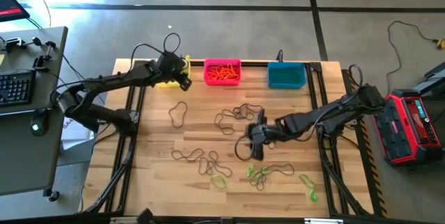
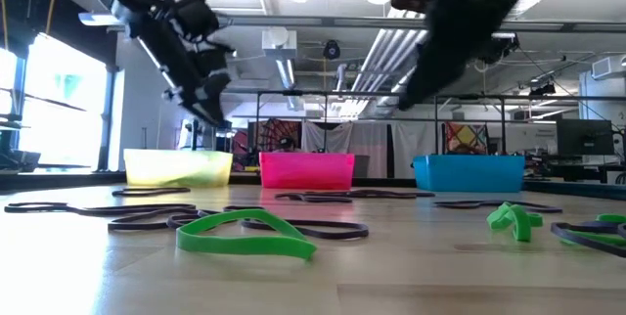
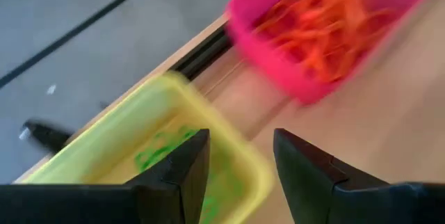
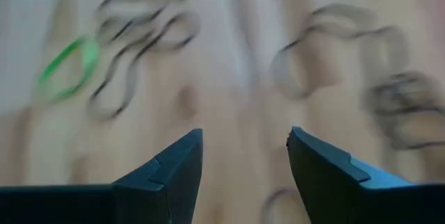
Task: Sort rubber bands into baskets
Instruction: Put the green rubber band into the yellow bin
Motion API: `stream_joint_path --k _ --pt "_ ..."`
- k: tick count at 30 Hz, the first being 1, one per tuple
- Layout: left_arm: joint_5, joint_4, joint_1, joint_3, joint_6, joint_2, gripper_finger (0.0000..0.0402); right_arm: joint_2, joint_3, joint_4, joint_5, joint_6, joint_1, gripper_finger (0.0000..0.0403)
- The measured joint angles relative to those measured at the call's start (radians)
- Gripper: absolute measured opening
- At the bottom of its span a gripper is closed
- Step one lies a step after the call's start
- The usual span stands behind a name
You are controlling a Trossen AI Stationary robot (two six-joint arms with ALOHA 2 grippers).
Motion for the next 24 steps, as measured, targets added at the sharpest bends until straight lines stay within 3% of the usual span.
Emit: stream_joint_path --k 6,13,24 --pt "0.000 0.088 -0.159 0.000 -0.014 -0.032 0.0151 0.075 0.000 -0.003 -0.161 0.048 0.092 0.0199" --pt "0.000 0.172 -0.312 0.000 -0.007 -0.024 0.0151 0.178 0.000 0.045 -0.179 0.093 0.147 0.0194" --pt "0.000 0.196 -0.398 0.000 -0.013 -0.024 0.0151 0.254 0.000 0.053 -0.283 0.028 0.131 0.0116"
